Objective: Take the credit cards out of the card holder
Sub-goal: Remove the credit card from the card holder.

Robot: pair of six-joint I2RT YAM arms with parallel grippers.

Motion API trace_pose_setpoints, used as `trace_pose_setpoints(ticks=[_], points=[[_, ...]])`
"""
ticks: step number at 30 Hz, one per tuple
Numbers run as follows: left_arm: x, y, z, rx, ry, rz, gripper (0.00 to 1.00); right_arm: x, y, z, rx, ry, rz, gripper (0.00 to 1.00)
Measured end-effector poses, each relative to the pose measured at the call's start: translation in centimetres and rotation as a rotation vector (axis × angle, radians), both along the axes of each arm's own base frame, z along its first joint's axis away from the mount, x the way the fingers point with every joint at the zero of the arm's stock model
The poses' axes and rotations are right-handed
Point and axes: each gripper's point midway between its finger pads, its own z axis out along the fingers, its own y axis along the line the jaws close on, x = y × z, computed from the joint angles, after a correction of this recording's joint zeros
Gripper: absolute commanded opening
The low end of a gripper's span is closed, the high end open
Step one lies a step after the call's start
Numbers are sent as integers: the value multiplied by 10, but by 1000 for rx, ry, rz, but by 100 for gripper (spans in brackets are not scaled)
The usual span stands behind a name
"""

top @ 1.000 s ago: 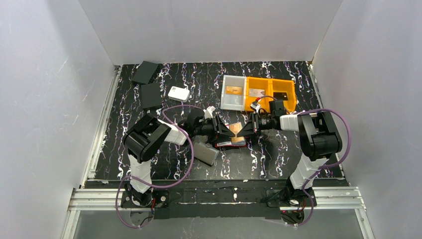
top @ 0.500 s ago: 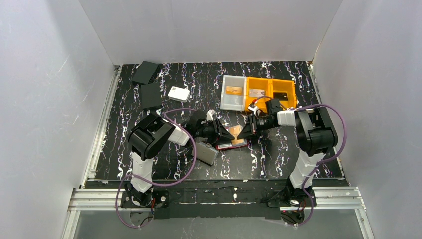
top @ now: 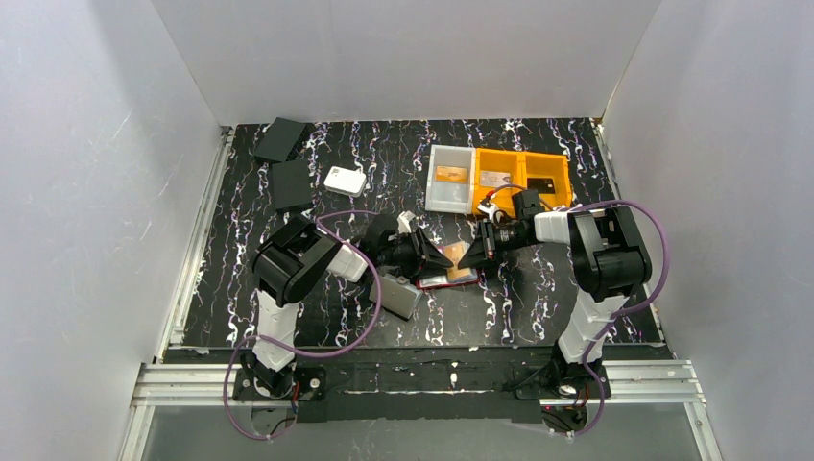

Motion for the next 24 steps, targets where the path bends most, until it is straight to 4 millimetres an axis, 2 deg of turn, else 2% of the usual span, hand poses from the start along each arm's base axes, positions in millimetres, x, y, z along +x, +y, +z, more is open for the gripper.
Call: trace_pose_setpoints(ticks=[6, 16, 20, 22, 24], points=[[11, 0, 0, 5, -33, 45, 36, -1, 1, 0, 1, 1, 3, 17], [12, -1, -6, 14, -26, 46, 14, -1, 1, 0, 3, 6, 3, 17], [12, -1, -7, 16, -21, 44, 1, -3, 1, -1, 6, 17, 5, 17], [12, -1, -6, 11, -22, 42, 0, -3, 1, -2, 5, 25, 5, 20], [12, -1, -5, 6, -23, 42, 0, -5, 0, -2, 5, 31, 7, 28]])
